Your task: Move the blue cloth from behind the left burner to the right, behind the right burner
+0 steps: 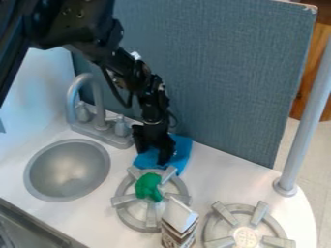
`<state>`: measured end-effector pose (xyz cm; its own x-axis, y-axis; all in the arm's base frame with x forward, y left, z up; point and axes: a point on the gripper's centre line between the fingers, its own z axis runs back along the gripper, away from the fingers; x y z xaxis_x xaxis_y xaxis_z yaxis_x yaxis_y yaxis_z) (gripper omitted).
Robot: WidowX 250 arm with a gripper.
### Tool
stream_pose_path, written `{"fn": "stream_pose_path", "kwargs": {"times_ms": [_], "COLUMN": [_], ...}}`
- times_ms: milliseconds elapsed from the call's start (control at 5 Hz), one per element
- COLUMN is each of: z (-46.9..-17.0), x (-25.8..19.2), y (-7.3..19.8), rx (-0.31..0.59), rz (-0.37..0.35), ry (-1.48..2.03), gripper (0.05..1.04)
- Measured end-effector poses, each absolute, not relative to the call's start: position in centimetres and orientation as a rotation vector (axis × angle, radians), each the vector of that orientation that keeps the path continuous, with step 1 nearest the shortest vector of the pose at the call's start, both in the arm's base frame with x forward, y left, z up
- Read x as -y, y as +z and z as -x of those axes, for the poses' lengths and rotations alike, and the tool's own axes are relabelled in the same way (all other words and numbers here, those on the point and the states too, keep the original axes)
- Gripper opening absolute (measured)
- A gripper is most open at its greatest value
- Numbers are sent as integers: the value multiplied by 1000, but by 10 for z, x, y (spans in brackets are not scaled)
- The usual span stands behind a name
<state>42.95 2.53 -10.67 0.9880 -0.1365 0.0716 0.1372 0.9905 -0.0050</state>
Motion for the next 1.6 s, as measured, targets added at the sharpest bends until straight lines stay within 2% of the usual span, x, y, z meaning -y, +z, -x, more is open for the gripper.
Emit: {"fn": "stream_pose_path", "kwargs": {"times_ms": [600,800,1000,1400,1600], "z": [-432,-433,-442,-452,-438], "x": [25,81,109,123,120], "y": [-103,-96,-85,-81,-90], "rx": [107,118,146,162,117], "rz": [46,64,77,82,96], "ry": [-194,-297,-332,-326,-312], "gripper": [1001,1001,1001,1001,1001]}}
